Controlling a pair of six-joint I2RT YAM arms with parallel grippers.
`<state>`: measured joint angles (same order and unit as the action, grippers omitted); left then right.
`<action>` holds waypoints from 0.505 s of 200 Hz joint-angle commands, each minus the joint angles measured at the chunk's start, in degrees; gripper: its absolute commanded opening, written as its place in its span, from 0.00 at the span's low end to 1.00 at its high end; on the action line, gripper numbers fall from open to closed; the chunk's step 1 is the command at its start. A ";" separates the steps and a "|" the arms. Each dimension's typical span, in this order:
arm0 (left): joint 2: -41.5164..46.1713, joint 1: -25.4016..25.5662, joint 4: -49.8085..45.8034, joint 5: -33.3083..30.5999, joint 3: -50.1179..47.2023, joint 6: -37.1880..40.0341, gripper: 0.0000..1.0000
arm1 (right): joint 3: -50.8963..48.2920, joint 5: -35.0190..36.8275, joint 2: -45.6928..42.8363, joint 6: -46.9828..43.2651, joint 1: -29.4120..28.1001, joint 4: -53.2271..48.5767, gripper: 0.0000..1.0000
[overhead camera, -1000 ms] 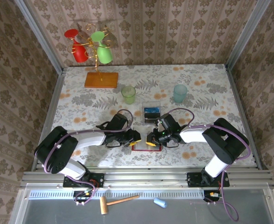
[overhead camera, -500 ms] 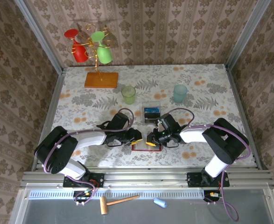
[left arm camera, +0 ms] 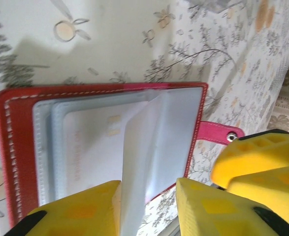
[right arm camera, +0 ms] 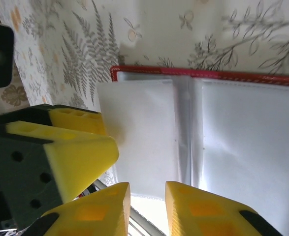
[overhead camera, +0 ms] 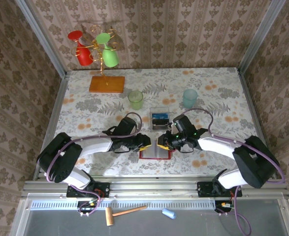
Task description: Take the credit cards out of the card holder
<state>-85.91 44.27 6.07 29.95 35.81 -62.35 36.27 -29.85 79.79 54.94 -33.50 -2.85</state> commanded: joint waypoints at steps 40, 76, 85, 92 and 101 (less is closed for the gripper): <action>-2.12 0.52 2.43 1.79 4.11 0.21 0.36 | 4.99 10.68 -9.41 -9.21 3.16 -22.04 0.31; -4.96 2.16 4.55 2.36 6.01 -0.58 0.37 | 5.06 12.68 -10.65 -10.73 4.41 -25.60 0.36; -5.80 2.53 5.61 2.36 6.32 -1.25 0.38 | 4.71 12.79 -11.01 -10.64 4.66 -25.62 0.36; -6.35 2.87 6.60 2.45 6.61 -1.66 0.39 | 4.45 12.79 -11.27 -10.58 4.79 -25.62 0.36; -7.37 3.32 7.35 2.43 7.05 -2.13 0.40 | 4.17 12.79 -11.69 -10.43 5.14 -25.62 0.37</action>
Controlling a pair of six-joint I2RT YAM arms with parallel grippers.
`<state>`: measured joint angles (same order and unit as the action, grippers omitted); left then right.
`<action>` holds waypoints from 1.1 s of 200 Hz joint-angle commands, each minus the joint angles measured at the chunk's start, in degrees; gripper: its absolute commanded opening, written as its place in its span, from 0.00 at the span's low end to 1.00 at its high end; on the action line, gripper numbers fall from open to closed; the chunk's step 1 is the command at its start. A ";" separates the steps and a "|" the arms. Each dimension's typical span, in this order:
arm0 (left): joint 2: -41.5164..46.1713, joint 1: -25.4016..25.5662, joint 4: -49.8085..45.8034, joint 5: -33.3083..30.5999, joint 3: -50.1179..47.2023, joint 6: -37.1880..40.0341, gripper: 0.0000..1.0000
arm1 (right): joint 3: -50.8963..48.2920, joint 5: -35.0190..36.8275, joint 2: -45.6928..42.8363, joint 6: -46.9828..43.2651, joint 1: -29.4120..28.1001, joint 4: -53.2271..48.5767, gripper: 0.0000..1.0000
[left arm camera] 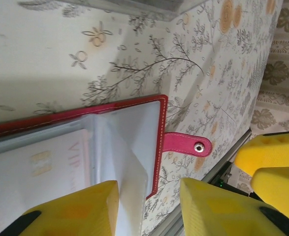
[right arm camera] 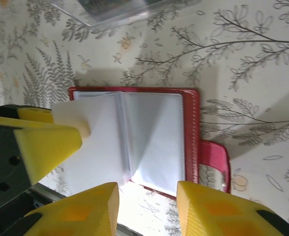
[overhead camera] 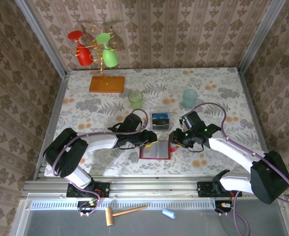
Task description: Take the credit cards out of the card holder
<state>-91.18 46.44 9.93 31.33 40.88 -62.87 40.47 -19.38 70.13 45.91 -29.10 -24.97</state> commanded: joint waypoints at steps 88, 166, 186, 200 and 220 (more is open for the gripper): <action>-8.39 3.63 5.14 1.18 6.12 -2.43 0.46 | -0.74 1.61 -6.08 -1.30 2.68 -5.11 0.37; -6.96 2.26 7.82 1.61 4.26 -3.13 0.47 | -2.76 -4.53 -4.87 2.79 2.47 2.09 0.31; -5.80 1.58 7.96 1.63 3.46 -3.07 0.46 | -3.36 -6.55 -3.73 4.27 2.12 5.13 0.29; -4.50 1.15 8.06 1.36 2.57 -2.97 0.46 | -3.63 -8.03 -2.30 5.21 1.56 7.35 0.28; -2.36 0.06 7.78 1.06 1.14 -2.65 0.46 | -3.37 -9.37 0.61 6.29 0.06 9.96 0.26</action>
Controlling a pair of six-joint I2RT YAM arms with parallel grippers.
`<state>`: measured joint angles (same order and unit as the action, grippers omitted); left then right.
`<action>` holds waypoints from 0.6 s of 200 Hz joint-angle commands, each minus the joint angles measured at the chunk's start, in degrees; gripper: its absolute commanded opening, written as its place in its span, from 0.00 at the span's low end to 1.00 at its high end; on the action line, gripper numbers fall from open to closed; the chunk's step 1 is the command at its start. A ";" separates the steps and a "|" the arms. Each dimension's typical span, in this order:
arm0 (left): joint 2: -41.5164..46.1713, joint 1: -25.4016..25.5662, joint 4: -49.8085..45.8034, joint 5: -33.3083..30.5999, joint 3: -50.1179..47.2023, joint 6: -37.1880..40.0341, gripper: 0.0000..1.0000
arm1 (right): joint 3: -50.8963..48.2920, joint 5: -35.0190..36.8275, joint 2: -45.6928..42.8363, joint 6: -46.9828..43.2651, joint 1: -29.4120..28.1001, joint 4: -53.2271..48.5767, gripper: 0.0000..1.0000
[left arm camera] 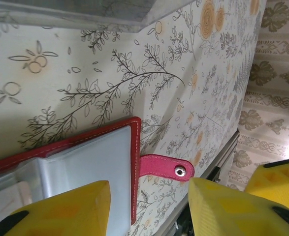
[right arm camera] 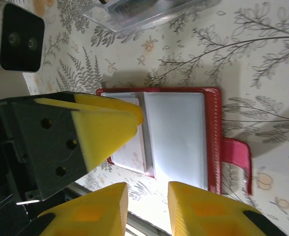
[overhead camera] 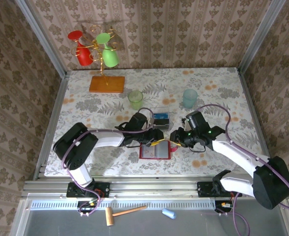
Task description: Take the credit cards out of the card holder
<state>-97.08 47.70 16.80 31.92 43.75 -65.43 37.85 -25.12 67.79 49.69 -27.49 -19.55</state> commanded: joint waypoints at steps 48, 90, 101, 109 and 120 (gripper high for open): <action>9.00 -4.51 -0.48 -0.37 -6.44 1.09 0.45 | 1.59 -4.53 11.41 3.45 -5.87 8.65 0.24; 11.75 -6.63 -1.57 -0.39 -9.64 1.38 0.45 | 3.50 -6.16 19.06 4.36 -8.00 12.79 0.23; 12.45 -6.88 -2.04 -0.46 -9.90 1.54 0.45 | 4.00 -6.53 20.50 4.33 -8.41 13.42 0.23; 12.84 -7.03 -2.54 -0.55 -10.00 1.75 0.45 | 4.25 -6.61 21.44 4.38 -8.62 13.88 0.23; 13.31 -7.35 -3.39 -0.55 -9.92 2.23 0.45 | 4.26 -6.93 22.42 4.53 -8.81 14.71 0.22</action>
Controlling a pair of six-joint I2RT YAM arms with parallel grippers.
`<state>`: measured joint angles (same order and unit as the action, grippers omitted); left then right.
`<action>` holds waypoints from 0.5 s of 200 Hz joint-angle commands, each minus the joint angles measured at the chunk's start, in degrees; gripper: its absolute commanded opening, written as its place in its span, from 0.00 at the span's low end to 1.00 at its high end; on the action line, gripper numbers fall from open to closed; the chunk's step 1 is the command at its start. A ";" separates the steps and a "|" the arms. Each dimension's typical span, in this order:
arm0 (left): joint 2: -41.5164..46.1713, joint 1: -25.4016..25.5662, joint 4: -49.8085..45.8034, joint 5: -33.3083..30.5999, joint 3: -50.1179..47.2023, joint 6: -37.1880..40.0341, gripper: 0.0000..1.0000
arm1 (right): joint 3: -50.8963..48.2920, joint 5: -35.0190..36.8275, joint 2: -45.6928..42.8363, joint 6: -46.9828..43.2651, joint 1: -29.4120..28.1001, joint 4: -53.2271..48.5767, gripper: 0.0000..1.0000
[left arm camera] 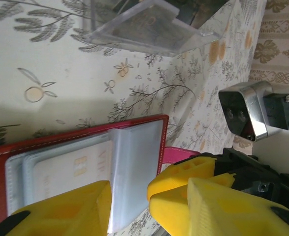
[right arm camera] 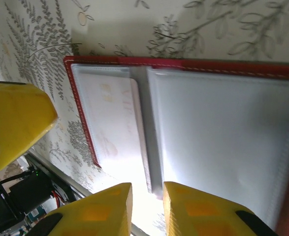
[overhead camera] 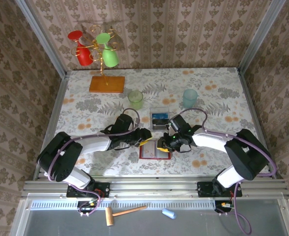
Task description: Take the credit cards out of the card holder
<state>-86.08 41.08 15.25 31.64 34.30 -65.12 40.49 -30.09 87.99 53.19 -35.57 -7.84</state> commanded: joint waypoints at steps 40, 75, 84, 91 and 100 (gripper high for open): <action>2.86 -1.16 -2.59 -0.39 -0.55 2.37 0.45 | 1.17 -1.38 5.49 0.31 -0.81 3.55 0.20; 2.68 -1.22 -2.57 -0.35 -0.82 2.36 0.45 | 0.87 3.58 7.09 -2.38 -0.73 -0.50 0.19; 2.70 -1.21 -2.64 -0.42 -0.82 2.45 0.45 | 0.58 3.56 7.59 -2.34 -0.73 -0.13 0.19; 2.68 -1.20 -2.59 -0.30 -0.80 2.47 0.45 | 0.47 3.38 7.85 -2.31 -0.73 0.16 0.19; 2.68 -1.25 -2.80 -0.25 -0.74 2.60 0.45 | 0.29 3.20 7.90 -2.17 -0.73 0.37 0.19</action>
<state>-84.14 40.34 13.28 31.51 34.24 -64.25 40.91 -29.80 93.89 52.29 -36.05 -5.10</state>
